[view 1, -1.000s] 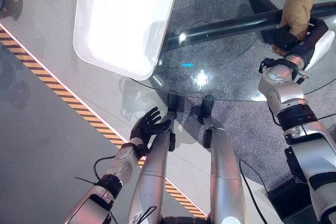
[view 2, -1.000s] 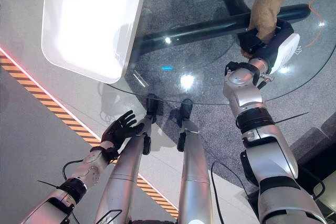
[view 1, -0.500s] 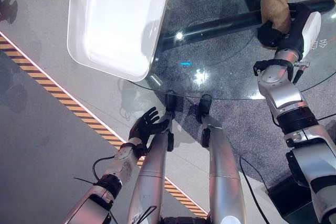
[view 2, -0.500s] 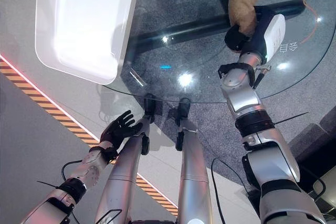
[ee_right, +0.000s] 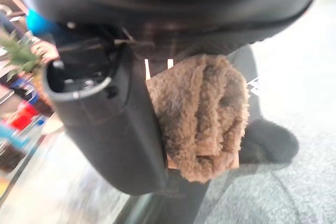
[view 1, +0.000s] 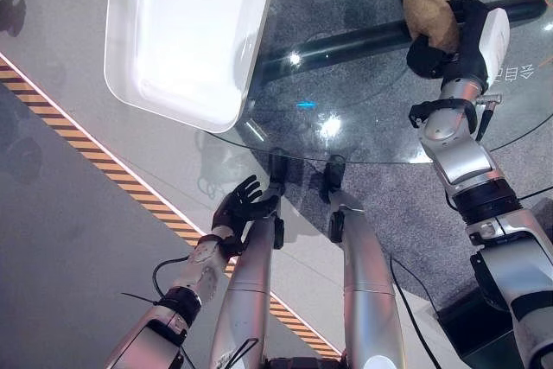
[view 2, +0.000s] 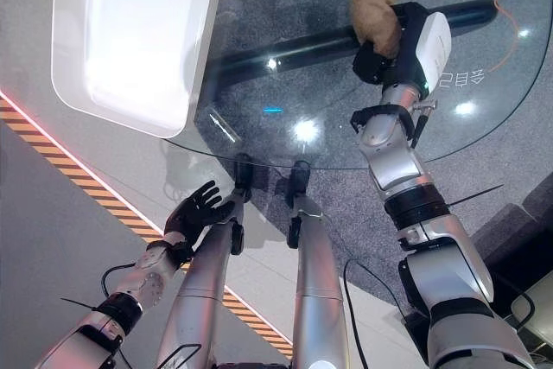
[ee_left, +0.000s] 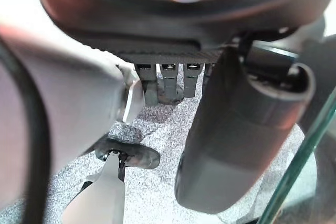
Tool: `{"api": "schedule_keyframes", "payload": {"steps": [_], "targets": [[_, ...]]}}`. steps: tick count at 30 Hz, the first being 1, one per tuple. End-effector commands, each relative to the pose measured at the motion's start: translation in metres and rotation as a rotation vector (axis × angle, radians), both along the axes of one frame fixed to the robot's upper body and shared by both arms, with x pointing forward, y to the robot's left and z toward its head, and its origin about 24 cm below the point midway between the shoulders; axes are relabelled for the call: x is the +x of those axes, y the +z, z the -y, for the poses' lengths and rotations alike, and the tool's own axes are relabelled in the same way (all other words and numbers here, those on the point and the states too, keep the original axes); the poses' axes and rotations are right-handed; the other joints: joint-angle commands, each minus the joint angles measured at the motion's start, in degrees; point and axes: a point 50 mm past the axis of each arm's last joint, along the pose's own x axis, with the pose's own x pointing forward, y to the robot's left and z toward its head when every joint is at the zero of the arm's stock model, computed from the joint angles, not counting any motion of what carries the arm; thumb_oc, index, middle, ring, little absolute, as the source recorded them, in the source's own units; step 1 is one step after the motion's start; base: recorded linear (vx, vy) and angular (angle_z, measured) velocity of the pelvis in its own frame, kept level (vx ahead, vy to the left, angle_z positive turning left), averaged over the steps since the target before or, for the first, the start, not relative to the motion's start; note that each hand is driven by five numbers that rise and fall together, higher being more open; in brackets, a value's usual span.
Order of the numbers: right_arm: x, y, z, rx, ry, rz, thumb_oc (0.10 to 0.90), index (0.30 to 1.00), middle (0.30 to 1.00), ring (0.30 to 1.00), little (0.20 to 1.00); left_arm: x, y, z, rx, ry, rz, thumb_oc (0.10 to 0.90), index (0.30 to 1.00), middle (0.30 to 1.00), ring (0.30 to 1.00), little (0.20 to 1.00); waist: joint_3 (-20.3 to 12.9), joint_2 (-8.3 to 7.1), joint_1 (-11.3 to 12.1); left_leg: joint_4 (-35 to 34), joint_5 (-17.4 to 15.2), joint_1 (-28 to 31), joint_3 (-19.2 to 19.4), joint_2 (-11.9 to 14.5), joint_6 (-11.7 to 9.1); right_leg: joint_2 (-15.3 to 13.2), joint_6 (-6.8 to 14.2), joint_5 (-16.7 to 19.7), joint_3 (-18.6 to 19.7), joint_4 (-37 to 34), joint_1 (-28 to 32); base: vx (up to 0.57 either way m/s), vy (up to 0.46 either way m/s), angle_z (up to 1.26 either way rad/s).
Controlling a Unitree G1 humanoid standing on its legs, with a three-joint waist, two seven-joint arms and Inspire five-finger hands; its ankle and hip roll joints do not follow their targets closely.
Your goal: Wipe the table with a cloth and put it in the basket.
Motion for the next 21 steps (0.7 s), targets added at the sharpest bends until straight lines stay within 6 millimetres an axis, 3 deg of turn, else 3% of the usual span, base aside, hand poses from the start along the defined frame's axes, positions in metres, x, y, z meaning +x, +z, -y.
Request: {"api": "schedule_keyframes", "payload": {"steps": [1, 10, 21], "targets": [[-0.013, -0.047, -0.090, -0.182, 0.458, -0.182, 0.100, 0.300, 0.300, 0.300, 0.200, -0.033, -0.032, 0.032, -0.006, -0.111, -0.115, 0.800, 0.900, 0.900, 0.900, 0.900, -1.0, 0.69, 2.1, 7.6, -6.5, -1.9, -0.1, -3.1, 3.1, 0.4, 4.8, 7.9, 0.7, -9.1, -0.1, 0.00, 0.000, 0.00], [-0.024, -0.062, -0.110, -0.275, 0.583, -0.257, 0.100, 0.300, 0.300, 0.300, 0.200, -0.031, -0.030, 0.033, 0.000, -0.116, -0.112, 0.800, 0.900, 0.900, 0.900, 0.900, -1.0, 0.57, 1.9, 7.6, -6.2, -2.1, 0.1, -3.1, 3.0, 0.2, 4.8, 7.7, 0.4, -8.7, -0.5, 0.00, -0.004, 0.03], [-0.025, -0.067, -0.106, -0.250, 0.593, -0.278, 0.100, 0.300, 0.300, 0.300, 0.200, -0.028, -0.028, 0.032, 0.006, -0.116, -0.119, 0.800, 0.900, 0.900, 0.900, 0.900, -1.0, 0.29, 1.7, 8.0, -6.3, -2.2, 0.3, -3.0, 3.0, 0.1, 4.9, 7.8, 0.4, -8.7, -0.6, 0.00, -0.001, 0.02]]}}
